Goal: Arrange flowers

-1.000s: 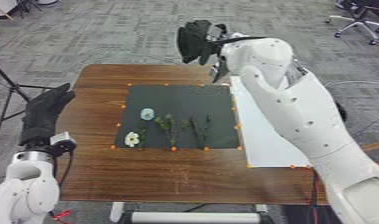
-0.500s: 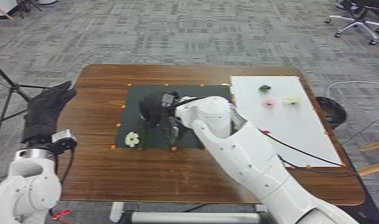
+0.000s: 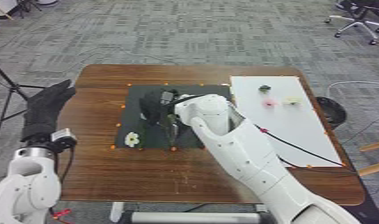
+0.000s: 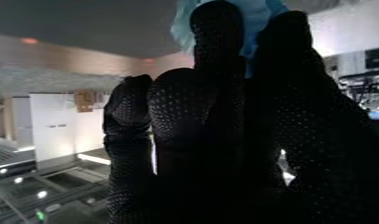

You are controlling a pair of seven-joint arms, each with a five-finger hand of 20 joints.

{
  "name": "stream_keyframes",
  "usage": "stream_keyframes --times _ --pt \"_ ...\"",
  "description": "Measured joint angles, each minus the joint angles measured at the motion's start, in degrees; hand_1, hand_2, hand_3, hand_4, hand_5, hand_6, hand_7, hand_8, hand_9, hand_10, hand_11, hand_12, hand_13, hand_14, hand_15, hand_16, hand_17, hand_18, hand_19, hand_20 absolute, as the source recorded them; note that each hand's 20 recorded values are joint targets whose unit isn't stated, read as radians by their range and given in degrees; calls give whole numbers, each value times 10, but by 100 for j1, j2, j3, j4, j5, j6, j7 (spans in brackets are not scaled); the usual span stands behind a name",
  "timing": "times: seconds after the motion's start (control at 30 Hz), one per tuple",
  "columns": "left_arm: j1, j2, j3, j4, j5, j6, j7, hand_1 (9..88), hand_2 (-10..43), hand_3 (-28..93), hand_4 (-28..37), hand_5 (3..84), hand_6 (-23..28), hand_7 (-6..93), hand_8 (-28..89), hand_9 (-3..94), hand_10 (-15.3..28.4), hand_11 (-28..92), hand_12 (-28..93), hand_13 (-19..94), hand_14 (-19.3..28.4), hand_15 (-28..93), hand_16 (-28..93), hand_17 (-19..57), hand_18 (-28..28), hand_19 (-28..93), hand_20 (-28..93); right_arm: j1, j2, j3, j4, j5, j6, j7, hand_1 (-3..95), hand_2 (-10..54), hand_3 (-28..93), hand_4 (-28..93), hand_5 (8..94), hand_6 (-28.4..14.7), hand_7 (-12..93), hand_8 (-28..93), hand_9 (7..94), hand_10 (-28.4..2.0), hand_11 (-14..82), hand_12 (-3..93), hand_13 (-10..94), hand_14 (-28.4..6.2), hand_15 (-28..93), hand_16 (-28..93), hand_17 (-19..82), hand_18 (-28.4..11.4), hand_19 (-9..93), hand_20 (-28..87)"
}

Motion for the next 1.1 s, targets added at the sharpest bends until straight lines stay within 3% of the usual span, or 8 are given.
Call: stream_keyframes --times 0.2,0.57,0.8,1.0,1.1 --pt "153 -71 -191 -6 0 -187 45 250 15 702 -246 490 38 143 -76 497 136 192 115 360 149 104 7 52 106 52 148 140 -1 107 75 18 64 29 571 -95 577 -222 763 54 306 15 891 -76 117 341 732 -66 658 394 334 -215 715 646" --pt "189 -133 -213 2 5 -281 60 249 14 702 -245 489 38 144 -76 496 134 192 115 359 150 103 7 52 106 53 148 33 -215 659 442 -613 72 -27 566 -95 578 -221 758 57 312 10 888 -75 117 341 731 -67 658 394 332 -215 713 646" --pt "253 -225 -382 2 12 -477 82 249 14 702 -245 488 39 142 -76 495 135 191 115 358 150 103 8 52 106 53 148 -69 -228 612 495 -598 112 19 561 -95 582 -216 755 59 317 8 884 -73 112 337 728 -68 657 395 330 -215 713 646" --pt "371 -320 -564 4 28 -709 98 247 13 701 -246 485 38 143 -75 494 135 191 116 355 150 101 8 52 106 53 148 -73 -207 460 487 -370 370 245 440 -95 638 -194 651 36 269 11 754 -100 170 202 695 -83 644 384 302 -221 695 643" --pt "415 -336 -585 9 35 -745 99 247 13 701 -245 485 38 143 -75 494 134 191 116 355 150 101 8 51 106 53 148 -73 -195 442 455 -283 379 306 372 -95 692 -197 617 30 246 -119 713 -110 155 192 683 -90 645 380 290 -226 689 645"
